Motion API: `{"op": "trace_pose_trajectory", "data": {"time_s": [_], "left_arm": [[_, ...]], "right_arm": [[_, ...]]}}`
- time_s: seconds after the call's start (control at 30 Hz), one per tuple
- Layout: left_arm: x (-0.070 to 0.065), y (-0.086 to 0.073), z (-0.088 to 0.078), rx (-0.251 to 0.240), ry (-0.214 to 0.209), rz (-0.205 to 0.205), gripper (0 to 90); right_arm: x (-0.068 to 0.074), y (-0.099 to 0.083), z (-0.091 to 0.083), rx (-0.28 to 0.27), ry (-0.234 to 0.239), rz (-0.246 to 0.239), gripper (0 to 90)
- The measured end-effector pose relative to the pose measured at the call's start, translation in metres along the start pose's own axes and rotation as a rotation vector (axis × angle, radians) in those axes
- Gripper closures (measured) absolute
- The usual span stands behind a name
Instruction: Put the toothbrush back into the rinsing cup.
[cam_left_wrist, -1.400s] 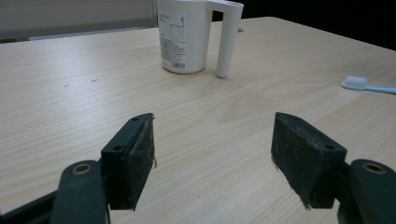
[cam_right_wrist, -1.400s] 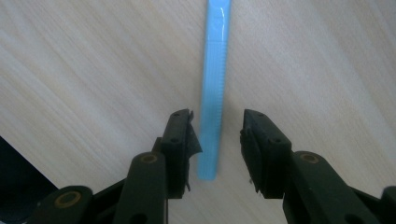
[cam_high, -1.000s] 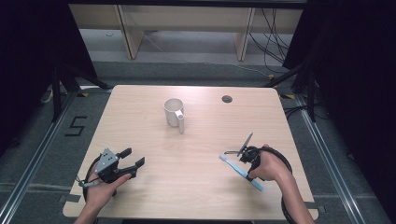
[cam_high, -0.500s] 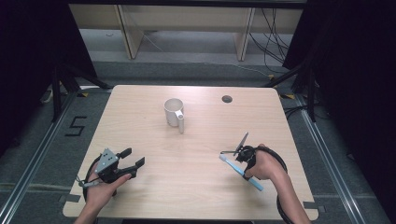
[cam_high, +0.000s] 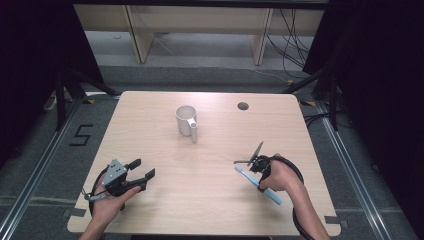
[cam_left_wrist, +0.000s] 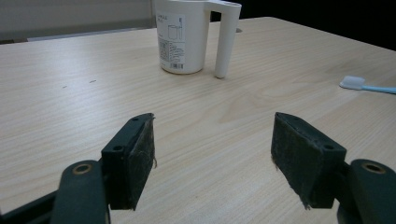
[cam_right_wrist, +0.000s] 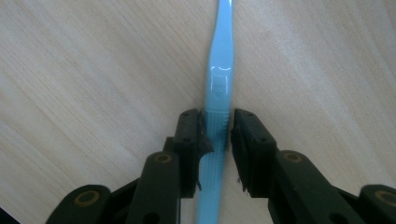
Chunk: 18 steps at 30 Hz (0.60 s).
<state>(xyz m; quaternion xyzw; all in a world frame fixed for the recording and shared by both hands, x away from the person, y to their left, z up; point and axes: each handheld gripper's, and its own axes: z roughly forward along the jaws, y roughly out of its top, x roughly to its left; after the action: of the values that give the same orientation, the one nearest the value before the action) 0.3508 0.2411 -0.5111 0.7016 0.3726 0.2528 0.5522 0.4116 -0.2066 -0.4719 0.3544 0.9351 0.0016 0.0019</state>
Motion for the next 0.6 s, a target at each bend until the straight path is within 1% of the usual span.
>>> {"op": "trace_pose_trajectory", "data": {"time_s": [0.07, 0.1, 0.13, 0.17, 0.2, 0.23, 0.27, 0.33, 0.37, 0.4, 0.43, 0.47, 0.5, 0.53, 0.57, 0.6], "left_arm": [[-0.0002, -0.0001, 0.0001, 0.001, -0.001, 0.000, 29.9], [-0.0003, -0.0002, 0.0002, 0.002, -0.001, -0.001, 29.9], [-0.0004, -0.0002, 0.0003, 0.002, -0.001, 0.000, 29.9], [0.0003, 0.0004, -0.0001, 0.008, 0.001, 0.017, 29.9], [-0.0007, 0.0005, -0.0011, 0.019, 0.008, 0.009, 30.0], [-0.0007, 0.0005, -0.0010, 0.019, 0.007, 0.012, 29.9], [-0.0009, 0.0004, -0.0009, 0.020, 0.007, 0.011, 29.9], [-0.0014, 0.0003, -0.0007, 0.019, 0.006, 0.009, 29.9], [-0.0019, 0.0002, -0.0006, 0.016, 0.004, 0.004, 29.9], [-0.0013, 0.0006, -0.0006, 0.018, 0.003, 0.015, 29.9], [-0.0016, 0.0006, -0.0007, 0.017, 0.003, 0.011, 29.9], [-0.0019, 0.0005, -0.0007, 0.016, 0.004, 0.006, 30.0], [-0.0013, 0.0008, -0.0008, 0.018, 0.004, 0.014, 30.0], [-0.0013, 0.0008, -0.0009, 0.018, 0.005, 0.014, 30.0], [-0.0012, 0.0002, 0.0003, 0.003, -0.005, 0.008, 30.0], [-0.0018, 0.0000, 0.0000, 0.005, -0.003, -0.001, 30.0]], "right_arm": [[-0.0004, 0.0001, 0.0007, 0.005, 0.003, 0.007, 72.5], [-0.0021, 0.0000, 0.0009, 0.011, -0.003, -0.008, 72.9], [-0.0023, 0.0001, 0.0007, 0.014, -0.002, -0.006, 73.1], [0.0002, 0.0001, -0.0004, 0.031, 0.002, 0.035, 73.6], [-0.0013, 0.0004, 0.0004, 0.023, 0.013, 0.018, 74.5], [-0.0004, 0.0009, 0.0003, 0.027, 0.007, 0.025, 75.3], [-0.0010, 0.0010, 0.0007, 0.012, -0.011, 0.015, 76.0], [-0.0011, 0.0018, 0.0013, 0.010, -0.008, 0.009, 76.3], [-0.0028, 0.0015, 0.0021, 0.004, -0.011, -0.018, 76.4], [0.0003, 0.0024, 0.0010, 0.029, -0.008, 0.011, 76.8], [0.0013, 0.0025, 0.0015, 0.029, -0.014, 0.018, 77.3], [0.0003, 0.0044, 0.0016, 0.029, -0.027, -0.013, 77.7], [0.0001, 0.0045, 0.0019, 0.029, -0.029, -0.015, 78.1], [0.0012, 0.0047, 0.0019, 0.032, -0.029, 0.003, 78.3], [-0.0002, 0.0043, 0.0025, 0.025, -0.025, -0.009, 78.6], [0.0006, 0.0048, 0.0018, 0.032, -0.021, 0.006, 78.7]]}}
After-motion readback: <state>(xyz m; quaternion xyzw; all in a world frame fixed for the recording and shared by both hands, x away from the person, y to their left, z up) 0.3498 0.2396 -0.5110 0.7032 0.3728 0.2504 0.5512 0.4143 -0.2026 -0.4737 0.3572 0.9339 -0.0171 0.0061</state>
